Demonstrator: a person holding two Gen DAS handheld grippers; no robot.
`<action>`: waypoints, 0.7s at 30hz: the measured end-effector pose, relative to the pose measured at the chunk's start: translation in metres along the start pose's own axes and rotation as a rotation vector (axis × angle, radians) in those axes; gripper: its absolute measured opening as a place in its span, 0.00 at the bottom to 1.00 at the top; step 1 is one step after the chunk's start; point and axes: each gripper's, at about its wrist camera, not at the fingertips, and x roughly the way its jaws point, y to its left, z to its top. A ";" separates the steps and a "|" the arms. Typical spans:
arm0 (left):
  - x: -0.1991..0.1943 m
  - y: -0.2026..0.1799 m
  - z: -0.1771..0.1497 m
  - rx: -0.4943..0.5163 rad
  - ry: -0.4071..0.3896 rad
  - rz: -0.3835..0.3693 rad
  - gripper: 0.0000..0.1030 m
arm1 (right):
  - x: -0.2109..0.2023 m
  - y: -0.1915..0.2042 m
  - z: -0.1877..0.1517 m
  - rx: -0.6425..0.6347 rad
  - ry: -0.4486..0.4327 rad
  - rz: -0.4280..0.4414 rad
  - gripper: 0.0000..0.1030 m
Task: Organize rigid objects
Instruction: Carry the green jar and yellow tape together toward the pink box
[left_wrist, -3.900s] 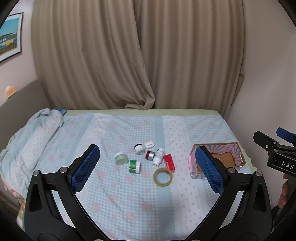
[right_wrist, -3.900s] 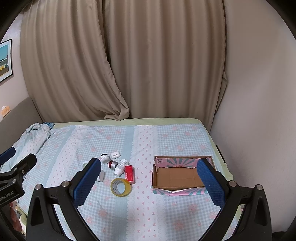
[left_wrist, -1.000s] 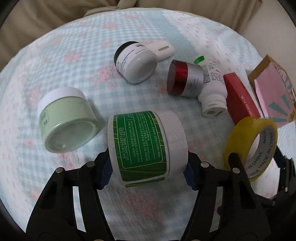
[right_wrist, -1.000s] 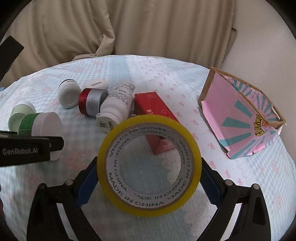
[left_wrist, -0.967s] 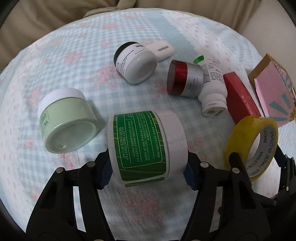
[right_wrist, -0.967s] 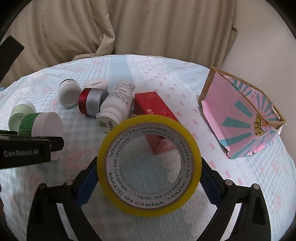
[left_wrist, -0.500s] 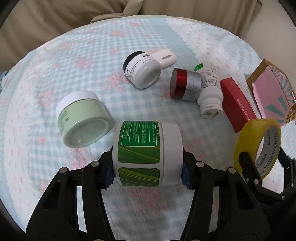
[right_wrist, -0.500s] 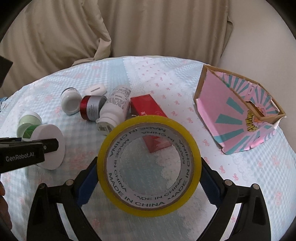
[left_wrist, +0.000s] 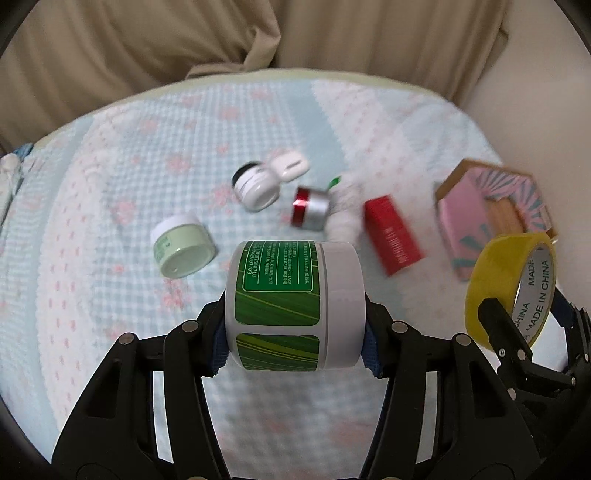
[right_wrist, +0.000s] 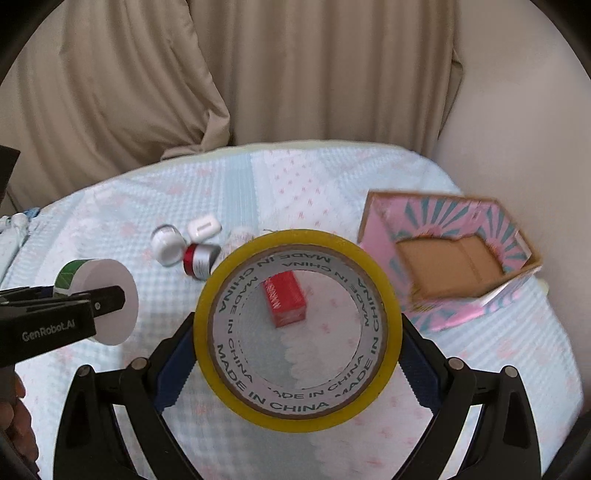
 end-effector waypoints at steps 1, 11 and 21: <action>-0.013 -0.007 0.004 -0.004 -0.009 -0.004 0.50 | -0.010 -0.006 0.006 -0.005 0.003 0.011 0.94; -0.108 -0.102 0.043 -0.023 -0.084 0.031 0.51 | -0.076 -0.093 0.081 -0.065 0.053 0.146 0.94; -0.128 -0.229 0.071 -0.071 -0.140 -0.010 0.51 | -0.095 -0.214 0.139 -0.108 0.005 0.186 0.94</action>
